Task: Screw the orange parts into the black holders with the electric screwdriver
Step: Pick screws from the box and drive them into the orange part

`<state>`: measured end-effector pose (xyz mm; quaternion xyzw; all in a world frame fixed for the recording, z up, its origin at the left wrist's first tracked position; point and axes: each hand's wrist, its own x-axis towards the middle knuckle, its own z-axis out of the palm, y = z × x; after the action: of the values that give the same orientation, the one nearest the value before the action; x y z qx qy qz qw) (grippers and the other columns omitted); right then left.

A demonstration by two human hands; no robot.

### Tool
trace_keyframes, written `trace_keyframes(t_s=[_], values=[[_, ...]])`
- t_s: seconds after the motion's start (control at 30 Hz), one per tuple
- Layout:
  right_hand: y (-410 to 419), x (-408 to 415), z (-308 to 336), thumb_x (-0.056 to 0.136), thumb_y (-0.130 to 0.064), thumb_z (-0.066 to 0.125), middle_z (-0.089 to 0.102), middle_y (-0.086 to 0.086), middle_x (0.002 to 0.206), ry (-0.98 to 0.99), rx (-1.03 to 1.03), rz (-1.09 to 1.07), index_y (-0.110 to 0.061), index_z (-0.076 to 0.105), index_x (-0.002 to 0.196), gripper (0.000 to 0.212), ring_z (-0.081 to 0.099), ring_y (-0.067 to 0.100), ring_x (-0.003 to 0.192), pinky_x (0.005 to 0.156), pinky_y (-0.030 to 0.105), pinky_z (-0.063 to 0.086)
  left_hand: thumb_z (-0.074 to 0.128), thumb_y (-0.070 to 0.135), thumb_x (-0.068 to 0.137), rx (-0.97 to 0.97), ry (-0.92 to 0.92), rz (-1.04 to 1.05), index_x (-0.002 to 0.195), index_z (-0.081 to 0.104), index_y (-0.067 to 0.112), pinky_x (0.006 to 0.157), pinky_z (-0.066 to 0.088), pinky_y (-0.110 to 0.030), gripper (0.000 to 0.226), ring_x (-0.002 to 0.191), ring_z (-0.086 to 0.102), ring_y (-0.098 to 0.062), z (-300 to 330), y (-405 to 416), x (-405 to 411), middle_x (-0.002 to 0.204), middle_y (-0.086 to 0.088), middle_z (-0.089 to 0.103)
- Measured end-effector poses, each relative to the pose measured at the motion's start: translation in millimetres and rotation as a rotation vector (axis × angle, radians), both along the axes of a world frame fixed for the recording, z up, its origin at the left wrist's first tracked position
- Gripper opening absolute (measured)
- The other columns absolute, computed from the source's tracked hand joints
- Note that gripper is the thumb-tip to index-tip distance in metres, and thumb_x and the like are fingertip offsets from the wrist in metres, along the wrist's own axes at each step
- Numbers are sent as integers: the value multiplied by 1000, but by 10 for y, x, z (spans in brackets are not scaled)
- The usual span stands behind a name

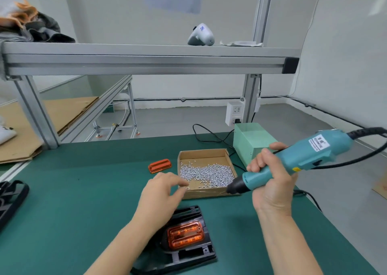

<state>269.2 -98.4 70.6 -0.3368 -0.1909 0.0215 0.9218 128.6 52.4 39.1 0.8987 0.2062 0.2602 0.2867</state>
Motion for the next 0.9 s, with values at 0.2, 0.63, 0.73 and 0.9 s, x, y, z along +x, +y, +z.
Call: trace_keyframes(t_s=[0.2,0.63,0.73,0.9], values=[[-24,111,-79,76,-4,55,37,-4,53,2,12,-52,-21,50,85,20,35,13,45,49,23,35,62,16,90,-69,136,1,103,73,22,91,45,-25,19,96,57,-6,55,198,494,100,10,68],[-42,169,-114,75,-5,56,37,-3,54,38,11,-53,-20,51,82,18,36,13,45,49,22,37,67,17,85,86,481,-47,107,71,23,92,48,-32,23,100,63,-18,-142,121,1172,107,3,70],[-30,149,-121,75,-5,58,37,-2,53,37,-4,-48,-20,52,80,18,36,13,44,49,23,37,65,14,85,101,498,-47,90,73,23,86,52,-34,14,95,65,-19,-157,112,1209,100,2,71],[-39,134,-117,74,-4,58,38,-2,53,40,-5,-41,-20,53,79,18,36,14,45,49,23,37,64,13,85,119,477,-73,84,74,22,76,53,-30,13,85,64,-17,-168,137,1210,91,3,71]])
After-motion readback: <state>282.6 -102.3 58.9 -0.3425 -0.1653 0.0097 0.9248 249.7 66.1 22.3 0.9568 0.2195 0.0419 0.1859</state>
